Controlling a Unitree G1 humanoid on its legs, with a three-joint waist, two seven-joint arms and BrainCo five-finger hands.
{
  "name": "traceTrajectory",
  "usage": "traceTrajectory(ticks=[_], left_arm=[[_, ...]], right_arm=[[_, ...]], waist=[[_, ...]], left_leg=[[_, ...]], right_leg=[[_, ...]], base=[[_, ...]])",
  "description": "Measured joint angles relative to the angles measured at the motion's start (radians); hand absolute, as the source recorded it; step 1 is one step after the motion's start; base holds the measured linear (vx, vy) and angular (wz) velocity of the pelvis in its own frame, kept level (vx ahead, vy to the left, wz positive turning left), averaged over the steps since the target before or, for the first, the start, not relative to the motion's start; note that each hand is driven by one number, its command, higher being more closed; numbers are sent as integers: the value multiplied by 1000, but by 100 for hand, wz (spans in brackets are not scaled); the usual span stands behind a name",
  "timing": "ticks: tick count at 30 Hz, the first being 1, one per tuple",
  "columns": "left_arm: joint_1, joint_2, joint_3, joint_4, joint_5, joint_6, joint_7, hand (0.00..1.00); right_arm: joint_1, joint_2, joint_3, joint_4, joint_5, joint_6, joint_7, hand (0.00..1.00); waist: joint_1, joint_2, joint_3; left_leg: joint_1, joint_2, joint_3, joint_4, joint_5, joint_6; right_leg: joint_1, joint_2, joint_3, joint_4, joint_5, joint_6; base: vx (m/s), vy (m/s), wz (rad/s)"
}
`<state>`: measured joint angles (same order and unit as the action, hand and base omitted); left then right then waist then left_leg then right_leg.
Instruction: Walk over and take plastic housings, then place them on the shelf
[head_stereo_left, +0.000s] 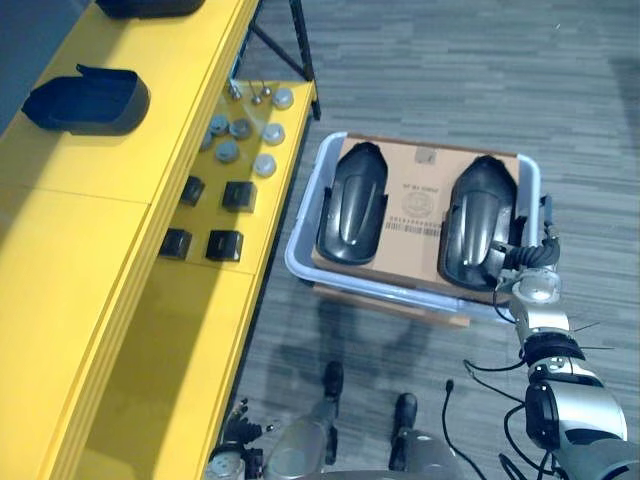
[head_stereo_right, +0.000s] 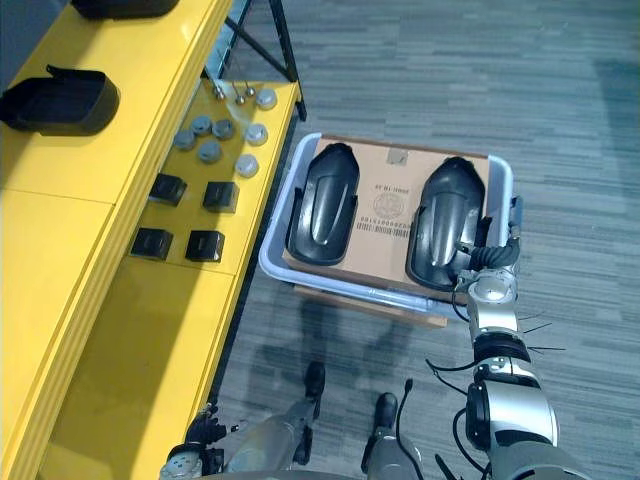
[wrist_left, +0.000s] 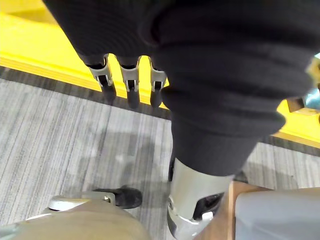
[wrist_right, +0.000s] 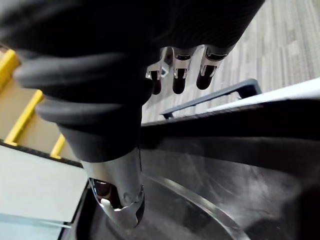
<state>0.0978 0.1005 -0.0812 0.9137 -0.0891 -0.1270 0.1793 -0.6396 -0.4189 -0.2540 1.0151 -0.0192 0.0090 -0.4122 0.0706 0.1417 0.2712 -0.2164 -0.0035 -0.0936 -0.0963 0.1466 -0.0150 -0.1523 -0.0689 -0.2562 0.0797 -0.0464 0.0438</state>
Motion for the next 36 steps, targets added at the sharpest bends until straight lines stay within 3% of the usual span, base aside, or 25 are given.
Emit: traceTrajectory(ticks=[8, 16, 19, 22, 25, 30, 36], left_arm=[[-9, 2, -5, 0, -16, -7, -1, 0], [-7, 0, 5, -49, -7, 7, -4, 0], [-3, -4, 5, -112, 5, 10, -4, 0], [32, -4, 6, -251, 12, 12, -5, 0], [54, -5, -5, -419, 13, 12, -4, 0], [64, -20, -46, -698, 6, -5, -3, 0], [24, -50, -135, -922, -21, -16, 18, 0]], right_arm=[[-16, 2, -23, 16, 24, -7, 4, 100], [247, 38, -88, -342, -91, 12, -2, 100], [341, 71, -134, -482, -171, 26, -26, 100], [429, 118, -180, -641, -232, 44, -70, 100], [487, 158, -182, -782, -298, 45, -97, 100], [531, 244, -139, -970, -386, 43, -113, 100], [578, 326, 39, -1128, -466, 38, -103, 100]], waist=[[-4, -2, 15], [-21, -15, 14], [-36, -36, 5], [-56, -68, -31], [-58, -84, -65], [-56, -82, -113], [-56, -81, -145]], left_leg=[[-10, 3, -9, -1, 8, -12], [40, 0, -10, -7, 7, -12], [52, 2, -12, -7, 7, -12], [59, 4, -12, -2, 7, -12], [77, 6, -10, -2, 5, -9], [90, 14, -5, -7, -2, -8], [124, 19, 12, -2, 1, -4]], right_leg=[[-10, 1, -8, 6, 0, 0], [48, -6, -15, 2, -5, 4], [59, -4, -17, 2, -5, 4], [64, -3, -14, 3, -4, 4], [76, -3, -1, 5, -4, 4], [85, -1, 8, 5, -4, 4], [113, 3, 17, 7, -3, 3]], base=[[-4, -5, 1], [-1, -3, 4], [-33, 0, 1], [0, 0, 0], [-19, -2, -10], [-40, -4, -7], [1, -9, -4]])
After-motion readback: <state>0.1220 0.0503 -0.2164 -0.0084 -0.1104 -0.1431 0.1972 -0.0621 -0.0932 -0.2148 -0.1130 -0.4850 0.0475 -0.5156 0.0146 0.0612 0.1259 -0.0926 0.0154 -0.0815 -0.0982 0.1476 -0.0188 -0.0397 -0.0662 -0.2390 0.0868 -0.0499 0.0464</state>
